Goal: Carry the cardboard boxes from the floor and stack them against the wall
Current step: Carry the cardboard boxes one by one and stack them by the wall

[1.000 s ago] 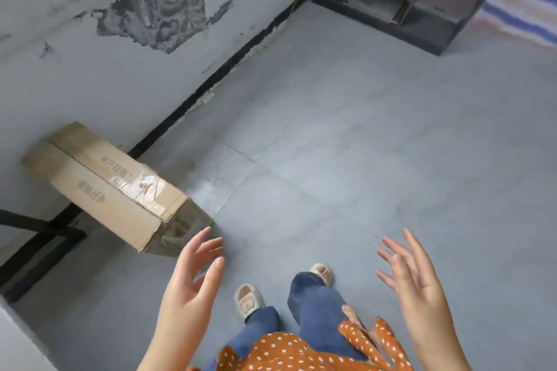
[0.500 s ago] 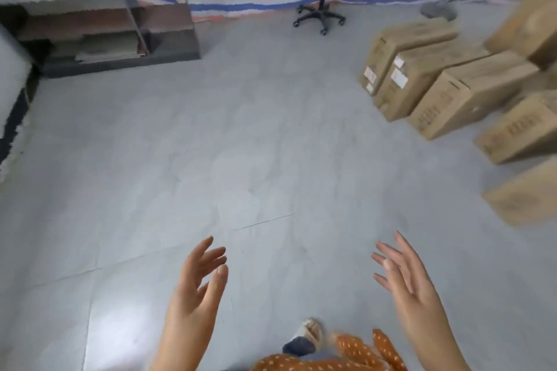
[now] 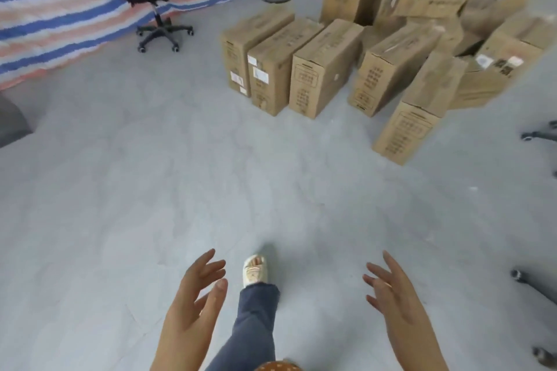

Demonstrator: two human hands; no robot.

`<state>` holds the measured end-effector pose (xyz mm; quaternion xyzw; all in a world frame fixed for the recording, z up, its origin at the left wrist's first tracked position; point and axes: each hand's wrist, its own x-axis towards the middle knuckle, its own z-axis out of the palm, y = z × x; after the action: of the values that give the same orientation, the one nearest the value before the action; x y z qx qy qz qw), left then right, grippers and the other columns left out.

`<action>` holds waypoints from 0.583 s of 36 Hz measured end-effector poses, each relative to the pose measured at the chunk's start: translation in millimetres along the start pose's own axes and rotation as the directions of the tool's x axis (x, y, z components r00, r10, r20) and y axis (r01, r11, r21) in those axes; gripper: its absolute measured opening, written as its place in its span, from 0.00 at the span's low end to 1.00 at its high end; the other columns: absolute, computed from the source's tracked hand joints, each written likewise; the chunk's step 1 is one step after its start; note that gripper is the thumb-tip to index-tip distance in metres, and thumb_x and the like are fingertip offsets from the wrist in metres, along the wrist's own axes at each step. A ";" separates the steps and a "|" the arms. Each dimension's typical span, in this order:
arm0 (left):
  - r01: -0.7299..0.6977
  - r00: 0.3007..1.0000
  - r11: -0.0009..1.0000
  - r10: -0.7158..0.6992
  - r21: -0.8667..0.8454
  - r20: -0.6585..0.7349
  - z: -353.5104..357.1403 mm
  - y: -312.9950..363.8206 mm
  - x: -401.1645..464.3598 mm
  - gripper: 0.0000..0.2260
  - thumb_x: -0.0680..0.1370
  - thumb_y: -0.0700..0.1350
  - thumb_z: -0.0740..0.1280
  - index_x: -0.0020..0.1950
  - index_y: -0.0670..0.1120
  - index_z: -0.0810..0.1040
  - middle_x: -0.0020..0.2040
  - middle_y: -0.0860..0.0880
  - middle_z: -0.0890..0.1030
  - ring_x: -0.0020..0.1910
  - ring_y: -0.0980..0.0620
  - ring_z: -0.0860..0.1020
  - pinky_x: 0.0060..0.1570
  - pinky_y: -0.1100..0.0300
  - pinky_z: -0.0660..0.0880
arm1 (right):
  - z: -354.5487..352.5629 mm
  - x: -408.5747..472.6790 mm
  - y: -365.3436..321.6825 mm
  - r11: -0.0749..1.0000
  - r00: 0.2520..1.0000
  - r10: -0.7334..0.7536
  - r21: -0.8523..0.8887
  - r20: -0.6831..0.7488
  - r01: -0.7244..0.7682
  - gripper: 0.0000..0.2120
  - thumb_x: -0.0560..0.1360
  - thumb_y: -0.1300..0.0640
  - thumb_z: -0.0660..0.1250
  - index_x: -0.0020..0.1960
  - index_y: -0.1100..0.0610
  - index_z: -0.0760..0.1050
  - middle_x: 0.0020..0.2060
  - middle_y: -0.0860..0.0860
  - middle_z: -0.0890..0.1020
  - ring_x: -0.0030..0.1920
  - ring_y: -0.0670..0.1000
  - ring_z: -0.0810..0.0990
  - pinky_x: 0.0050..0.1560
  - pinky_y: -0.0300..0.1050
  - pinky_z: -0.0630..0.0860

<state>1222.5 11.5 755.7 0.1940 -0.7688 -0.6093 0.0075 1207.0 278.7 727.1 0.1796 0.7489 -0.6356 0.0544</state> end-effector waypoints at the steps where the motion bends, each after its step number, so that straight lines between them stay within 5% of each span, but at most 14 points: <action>1: -0.016 1.000 1.000 0.016 0.009 0.025 6.3 2.7 18.1 0.18 0.76 0.46 0.68 0.50 0.73 0.73 0.53 0.63 0.80 0.52 0.64 0.79 0.49 0.73 0.74 | -1.0 12.5 -1.5 1.000 1.000 0.004 0.007 -0.024 -0.004 0.36 0.55 0.20 0.64 0.61 0.29 0.66 0.55 0.33 0.79 0.57 0.42 0.79 0.61 0.53 0.75; 5: -0.039 0.993 0.998 0.033 0.058 0.113 31.6 25.0 94.1 0.25 0.77 0.38 0.64 0.50 0.73 0.74 0.54 0.63 0.80 0.53 0.64 0.78 0.51 0.67 0.76 | 0.8 67.0 -16.6 1.000 0.990 0.002 0.015 -0.141 0.001 0.18 0.76 0.50 0.61 0.62 0.32 0.65 0.54 0.35 0.80 0.56 0.41 0.79 0.64 0.56 0.73; 9: -0.070 0.983 0.996 0.061 0.049 0.171 53.5 54.9 169.8 0.18 0.77 0.39 0.64 0.57 0.62 0.75 0.54 0.62 0.80 0.55 0.62 0.78 0.54 0.60 0.77 | 3.3 122.5 -41.2 0.999 0.963 0.015 0.047 -0.269 -0.003 0.19 0.79 0.57 0.59 0.65 0.38 0.65 0.57 0.42 0.79 0.57 0.45 0.79 0.60 0.50 0.76; 12: -0.089 0.972 0.994 0.073 0.063 0.224 70.6 78.8 221.6 0.19 0.78 0.38 0.63 0.55 0.65 0.75 0.54 0.61 0.80 0.55 0.62 0.78 0.55 0.60 0.76 | 2.4 161.8 -57.5 0.995 0.934 0.034 0.102 -0.355 0.003 0.19 0.78 0.52 0.59 0.68 0.43 0.64 0.57 0.43 0.78 0.58 0.49 0.79 0.51 0.39 0.80; 16: -0.069 0.955 0.993 0.038 0.098 0.293 99.6 96.9 276.8 0.16 0.78 0.40 0.64 0.59 0.60 0.74 0.53 0.60 0.81 0.54 0.63 0.78 0.58 0.54 0.74 | -4.1 198.2 -72.9 0.981 0.906 0.091 0.194 -0.414 -0.010 0.31 0.69 0.34 0.63 0.68 0.44 0.64 0.56 0.41 0.78 0.55 0.45 0.80 0.54 0.45 0.80; 19: -0.082 0.934 0.988 0.032 0.128 0.355 129.8 114.6 308.5 0.16 0.78 0.41 0.64 0.58 0.61 0.74 0.54 0.61 0.81 0.54 0.63 0.78 0.56 0.56 0.75 | -16.3 223.3 -79.8 0.977 0.873 0.122 0.211 -0.472 -0.023 0.39 0.63 0.26 0.65 0.67 0.44 0.66 0.54 0.40 0.79 0.53 0.42 0.81 0.50 0.40 0.80; 21: -0.084 0.919 0.987 0.023 0.140 0.393 154.2 124.2 328.4 0.16 0.78 0.41 0.64 0.58 0.61 0.74 0.54 0.61 0.81 0.55 0.63 0.78 0.56 0.57 0.75 | -26.3 242.8 -81.8 0.971 0.849 0.171 0.229 -0.499 -0.061 0.27 0.72 0.36 0.63 0.67 0.45 0.65 0.56 0.43 0.79 0.53 0.44 0.81 0.53 0.43 0.79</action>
<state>844.7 77.2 759.0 0.0479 -0.8046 -0.5742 -0.1438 957.6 342.3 733.0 0.3928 0.6543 -0.6333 -0.1284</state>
